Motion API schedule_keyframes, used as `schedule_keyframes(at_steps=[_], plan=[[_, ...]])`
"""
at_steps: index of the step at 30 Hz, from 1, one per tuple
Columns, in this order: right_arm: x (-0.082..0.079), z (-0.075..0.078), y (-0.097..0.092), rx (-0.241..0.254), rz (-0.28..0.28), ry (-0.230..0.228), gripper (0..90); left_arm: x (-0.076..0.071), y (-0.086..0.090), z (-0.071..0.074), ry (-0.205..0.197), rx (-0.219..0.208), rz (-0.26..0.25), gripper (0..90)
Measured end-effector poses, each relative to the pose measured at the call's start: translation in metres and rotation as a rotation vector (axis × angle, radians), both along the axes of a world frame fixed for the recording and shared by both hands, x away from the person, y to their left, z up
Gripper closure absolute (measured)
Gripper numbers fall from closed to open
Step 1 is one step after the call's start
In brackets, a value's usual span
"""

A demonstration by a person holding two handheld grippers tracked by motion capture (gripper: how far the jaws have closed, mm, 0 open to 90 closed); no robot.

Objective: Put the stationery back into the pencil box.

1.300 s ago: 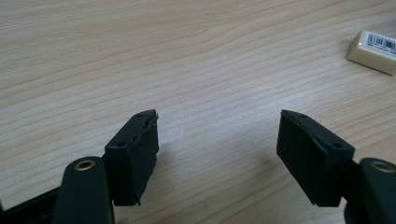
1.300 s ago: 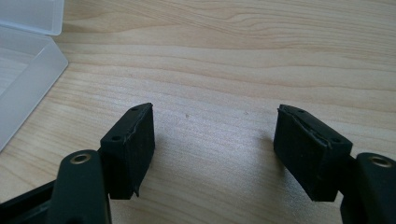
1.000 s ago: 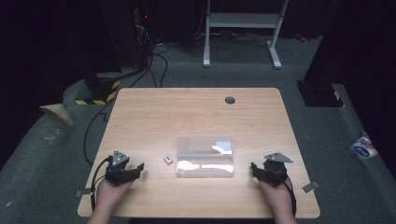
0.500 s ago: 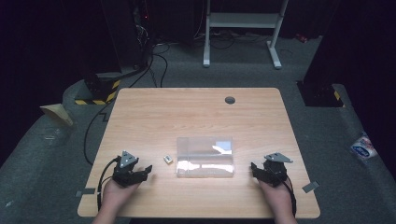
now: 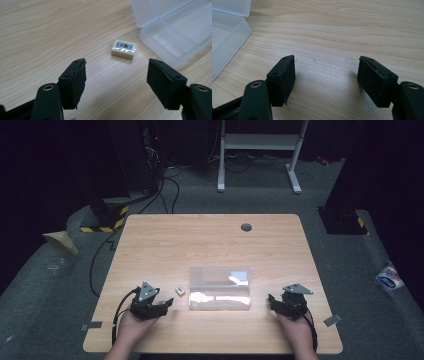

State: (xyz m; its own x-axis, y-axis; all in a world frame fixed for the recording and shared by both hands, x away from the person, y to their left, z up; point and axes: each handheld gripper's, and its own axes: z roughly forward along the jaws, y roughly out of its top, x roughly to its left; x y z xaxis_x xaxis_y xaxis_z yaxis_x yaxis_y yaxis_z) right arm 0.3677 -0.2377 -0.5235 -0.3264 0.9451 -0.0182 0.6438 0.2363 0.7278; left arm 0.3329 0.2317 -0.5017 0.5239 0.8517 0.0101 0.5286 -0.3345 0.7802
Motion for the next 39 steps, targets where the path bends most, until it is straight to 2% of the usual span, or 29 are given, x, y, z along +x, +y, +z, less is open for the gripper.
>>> schedule_keyframes(at_steps=[4, 8, 11, 13, 15, 17, 18, 23, 25, 28, 31, 36, 39], plan=[[0.001, 0.000, 0.000, -0.001, 0.006, 0.002, 30.4, 0.004, -0.008, 0.002, -0.008, -0.022, -0.015, 31.1], [0.001, 0.000, 0.000, 0.000, 0.009, 0.001, 30.4, 0.013, -0.019, 0.000, -0.022, -0.002, -0.026, 31.3], [0.000, 0.000, 0.000, -0.003, 0.011, 0.000, 30.4, 0.027, -0.022, -0.005, -0.005, -0.017, -0.027, 33.1], [0.001, 0.000, 0.000, -0.002, 0.012, 0.001, 30.3, 0.032, -0.023, -0.008, 0.000, -0.038, -0.030, 37.9], [0.001, 0.000, 0.000, 0.001, 0.011, 0.001, 30.3, 0.036, -0.023, -0.012, 0.007, -0.037, -0.030, 41.2], [0.001, 0.000, 0.000, -0.002, 0.011, 0.002, 30.5, 0.039, -0.022, -0.017, 0.037, -0.041, -0.038, 41.4], [0.000, 0.000, 0.000, -0.004, 0.011, 0.000, 30.5, 0.039, -0.022, -0.018, 0.034, -0.034, -0.041, 41.4], [0.000, 0.000, 0.000, -0.001, 0.005, 0.001, 30.7, 0.037, -0.023, -0.019, 0.023, -0.058, -0.043, 43.8], [0.000, 0.000, 0.000, -0.001, 0.005, 0.001, 30.7, 0.039, -0.025, -0.019, 0.017, -0.050, -0.039, 44.6], [-0.001, 0.000, 0.000, -0.001, 0.005, 0.003, 31.2, 0.040, -0.026, -0.018, 0.017, -0.074, -0.025, 46.8], [-0.001, 0.000, 0.000, 0.000, 0.004, 0.003, 31.4, 0.039, -0.028, -0.020, 0.022, -0.055, -0.029, 48.4], [-0.001, 0.000, 0.000, 0.000, 0.005, 0.002, 31.9, 0.038, -0.028, -0.019, 0.024, -0.063, -0.021, 48.5], [-0.001, 0.000, 0.000, 0.000, 0.005, 0.002, 31.9, 0.039, -0.029, -0.022, 0.025, -0.047, -0.031, 51.3]])
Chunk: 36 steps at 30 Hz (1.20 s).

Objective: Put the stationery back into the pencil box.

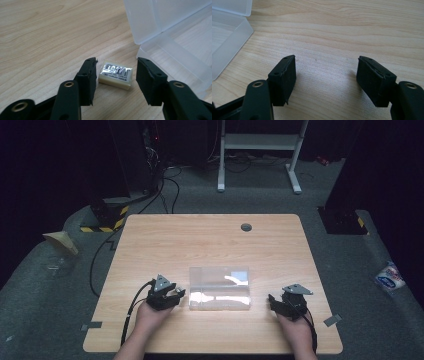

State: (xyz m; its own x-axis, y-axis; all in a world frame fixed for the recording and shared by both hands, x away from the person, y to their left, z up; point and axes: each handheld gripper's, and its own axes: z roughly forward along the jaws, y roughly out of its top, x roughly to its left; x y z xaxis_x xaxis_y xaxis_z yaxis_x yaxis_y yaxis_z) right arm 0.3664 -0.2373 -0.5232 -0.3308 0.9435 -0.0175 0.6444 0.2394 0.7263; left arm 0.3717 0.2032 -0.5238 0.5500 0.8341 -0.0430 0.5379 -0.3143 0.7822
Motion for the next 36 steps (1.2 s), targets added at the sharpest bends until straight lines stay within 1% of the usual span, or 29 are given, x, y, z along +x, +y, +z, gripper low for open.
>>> schedule_keyframes(at_steps=[1, 3, 5, 7, 12, 14, 17, 20, 22, 25, 28, 31, 32, 34, 36], plan=[[0.0000, 0.0000, 0.0000, 0.000, 0.000, 0.000, 31.8, 0.0004, -0.0002, -0.0008, 0.006, -0.002, -0.001, 52.7], [0.0000, 0.0000, 0.0000, 0.000, 0.000, 0.000, 31.9, 0.0010, -0.0005, -0.0011, 0.005, 0.001, -0.006, 53.8], [0.0000, 0.0000, 0.0000, 0.000, 0.001, -0.001, 31.8, 0.0008, -0.0011, -0.0016, 0.004, 0.014, -0.011, 55.6], [-0.0001, 0.0000, 0.0001, 0.001, -0.002, 0.001, 31.8, 0.0006, -0.0022, -0.0025, 0.013, 0.022, -0.010, 56.0], [-0.0002, 0.0000, 0.0001, -0.002, 0.000, -0.001, 31.9, -0.0024, -0.0054, -0.0028, -0.004, 0.054, -0.008, 57.1], [-0.0004, -0.0002, 0.0001, -0.003, -0.003, -0.004, 32.1, -0.0030, -0.0058, -0.0029, -0.009, 0.060, -0.004, 57.7], [-0.0013, -0.0002, 0.0005, -0.003, -0.006, -0.007, 33.4, -0.0032, -0.0054, -0.0028, -0.009, 0.059, -0.008, 58.4], [-0.0020, 0.0000, 0.0012, -0.015, 0.004, -0.015, 34.2, -0.0033, -0.0050, -0.0027, -0.007, 0.056, -0.021, 58.5], [-0.0018, -0.0001, 0.0010, -0.005, 0.000, -0.010, 34.2, -0.0034, -0.0041, -0.0027, 0.001, 0.042, -0.015, 58.6], [-0.0017, -0.0001, 0.0004, -0.001, 0.002, -0.007, 34.2, -0.0044, -0.0042, -0.0028, 0.000, 0.045, -0.006, 58.6], [-0.0016, -0.0001, 0.0003, 0.000, 0.004, -0.006, 34.2, -0.0056, -0.0044, -0.0025, -0.014, 0.052, -0.012, 58.5], [-0.0018, -0.0002, 0.0003, -0.001, 0.005, -0.007, 34.2, -0.0060, -0.0041, -0.0025, -0.021, 0.051, -0.005, 58.7], [-0.0019, -0.0002, 0.0003, -0.003, 0.006, -0.009, 34.3, -0.0064, -0.0039, -0.0025, -0.017, 0.039, -0.001, 58.8], [-0.0021, 0.0000, -0.0002, -0.008, 0.012, -0.009, 34.2, -0.0060, -0.0020, -0.0020, -0.022, 0.037, 0.001, 58.8], [-0.0031, 0.0001, 0.0003, -0.003, 0.006, -0.005, 34.2, -0.0058, -0.0015, -0.0020, -0.023, 0.030, 0.016, 58.9]])
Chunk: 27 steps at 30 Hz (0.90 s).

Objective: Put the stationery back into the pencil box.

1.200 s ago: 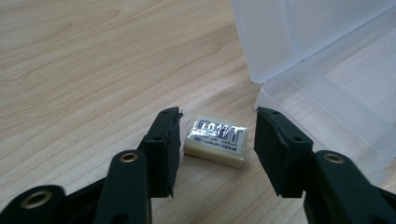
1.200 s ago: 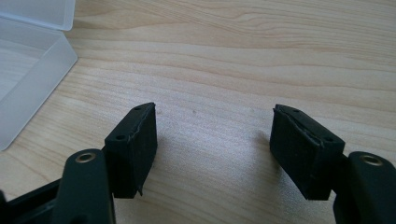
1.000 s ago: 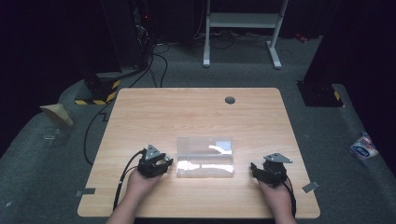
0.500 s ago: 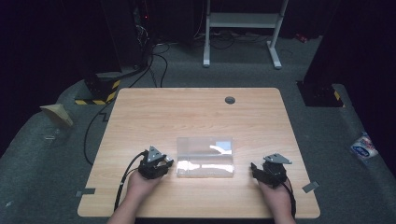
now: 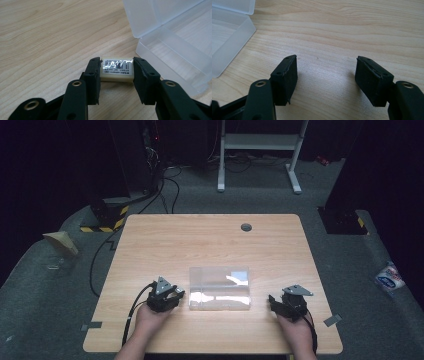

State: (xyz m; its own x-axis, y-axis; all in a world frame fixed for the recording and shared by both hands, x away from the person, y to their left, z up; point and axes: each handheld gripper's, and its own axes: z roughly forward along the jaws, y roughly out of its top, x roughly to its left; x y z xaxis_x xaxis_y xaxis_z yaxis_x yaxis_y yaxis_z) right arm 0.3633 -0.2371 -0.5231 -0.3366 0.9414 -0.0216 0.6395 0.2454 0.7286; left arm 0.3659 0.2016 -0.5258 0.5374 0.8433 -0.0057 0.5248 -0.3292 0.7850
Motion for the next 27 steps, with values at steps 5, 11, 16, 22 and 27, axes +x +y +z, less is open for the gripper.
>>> schedule_keyframes(at_steps=[5, 11, 16, 22, 27], plan=[[-0.001, 0.000, 0.001, 0.003, 0.004, 0.000, 34.3, 0.000, 0.001, 0.000, -0.008, -0.011, -0.006, 59.0], [-0.001, 0.000, 0.001, 0.000, 0.011, -0.002, 34.4, -0.001, 0.003, 0.005, -0.035, -0.051, 0.009, 59.1], [0.000, 0.000, 0.001, 0.001, 0.016, -0.001, 34.4, -0.008, 0.002, 0.012, -0.064, -0.048, 0.002, 59.1], [-0.001, 0.000, 0.001, 0.002, 0.019, -0.001, 34.5, -0.015, 0.000, 0.020, -0.099, -0.044, -0.009, 59.1], [0.000, 0.000, 0.001, 0.005, 0.023, 0.001, 34.5, -0.019, -0.003, 0.026, -0.116, -0.050, -0.023, 59.1]])
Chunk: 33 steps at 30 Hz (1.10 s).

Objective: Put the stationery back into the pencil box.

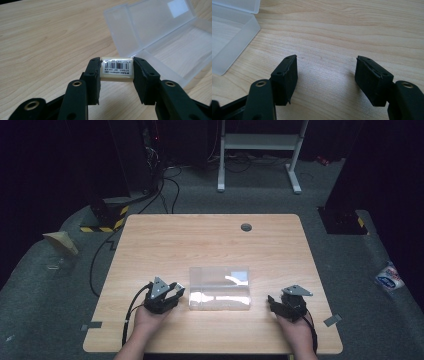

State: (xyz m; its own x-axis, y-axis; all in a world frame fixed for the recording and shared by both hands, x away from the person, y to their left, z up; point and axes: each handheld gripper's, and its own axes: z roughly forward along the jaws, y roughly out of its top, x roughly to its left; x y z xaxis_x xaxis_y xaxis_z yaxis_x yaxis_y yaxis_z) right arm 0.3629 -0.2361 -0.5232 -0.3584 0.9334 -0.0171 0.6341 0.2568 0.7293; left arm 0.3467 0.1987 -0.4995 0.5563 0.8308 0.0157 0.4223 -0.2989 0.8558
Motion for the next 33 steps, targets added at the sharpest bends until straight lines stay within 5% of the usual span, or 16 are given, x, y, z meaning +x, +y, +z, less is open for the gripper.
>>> schedule_keyframes(at_steps=[11, 33], plan=[[0.000, 0.000, 0.000, -0.001, 0.004, 0.001, 34.5, -0.010, -0.016, 0.007, -0.021, 0.007, -0.052, 59.1], [0.000, 0.000, 0.000, -0.001, 0.008, 0.000, 34.5, -0.001, -0.037, 0.000, 0.001, 0.017, -0.107, 59.0]])
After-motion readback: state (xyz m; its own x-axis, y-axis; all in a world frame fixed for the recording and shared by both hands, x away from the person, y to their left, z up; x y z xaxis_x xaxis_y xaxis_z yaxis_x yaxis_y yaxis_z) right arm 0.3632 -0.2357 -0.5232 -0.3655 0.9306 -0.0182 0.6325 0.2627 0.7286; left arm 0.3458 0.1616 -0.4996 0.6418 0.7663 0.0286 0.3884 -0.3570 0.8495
